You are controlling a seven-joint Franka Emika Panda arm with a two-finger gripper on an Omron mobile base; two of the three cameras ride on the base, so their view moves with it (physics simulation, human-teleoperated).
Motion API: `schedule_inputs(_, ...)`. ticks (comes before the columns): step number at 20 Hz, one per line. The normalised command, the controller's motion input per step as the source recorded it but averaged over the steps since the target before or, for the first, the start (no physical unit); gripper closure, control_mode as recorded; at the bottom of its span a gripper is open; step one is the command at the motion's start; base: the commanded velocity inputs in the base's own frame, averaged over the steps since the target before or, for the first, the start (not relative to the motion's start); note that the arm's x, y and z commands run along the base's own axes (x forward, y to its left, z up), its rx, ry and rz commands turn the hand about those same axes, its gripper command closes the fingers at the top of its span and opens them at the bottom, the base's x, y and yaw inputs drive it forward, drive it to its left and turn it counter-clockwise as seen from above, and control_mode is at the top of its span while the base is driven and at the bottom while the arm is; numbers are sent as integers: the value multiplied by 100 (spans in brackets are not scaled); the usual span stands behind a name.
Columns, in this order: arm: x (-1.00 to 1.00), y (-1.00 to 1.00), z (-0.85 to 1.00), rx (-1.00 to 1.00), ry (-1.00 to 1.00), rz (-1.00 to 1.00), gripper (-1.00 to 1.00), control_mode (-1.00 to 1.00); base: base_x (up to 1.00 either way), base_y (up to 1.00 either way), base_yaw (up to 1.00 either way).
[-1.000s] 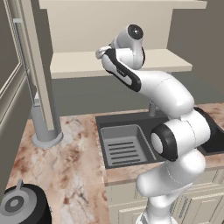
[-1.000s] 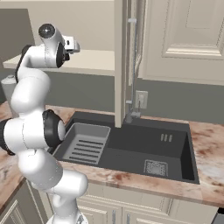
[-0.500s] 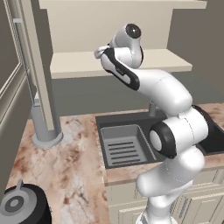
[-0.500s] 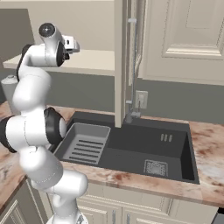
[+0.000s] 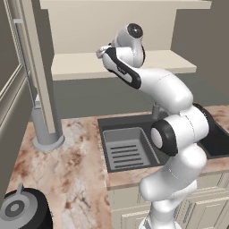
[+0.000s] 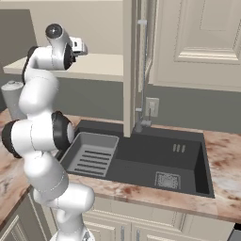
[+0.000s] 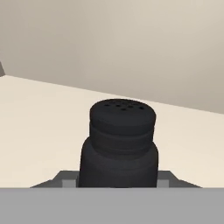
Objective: Take 2 condiments from the cabinet and move them on the counter near the stove.Make sure the condiments are lined up with each other, next to each other.
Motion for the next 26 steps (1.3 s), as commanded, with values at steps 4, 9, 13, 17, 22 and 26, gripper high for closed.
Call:
schedule_inputs(4,-21,-11,-1,0,0,0,100,-100,0,0,0)
schedule_inputs(9,-78,-22,0,0,-5,0,100,-100,0,0,0)
schedule_inputs(13,-100,-31,0,0,-16,1,100,-100,0,0,0)
schedule_inputs(17,-100,-44,6,0,-14,5,100,-100,0,0,0)
schedule_inputs(22,-100,-43,1,0,-5,7,100,-100,0,0,0)
schedule_inputs(26,-100,-35,9,0,0,3,100,-100,0,0,0)
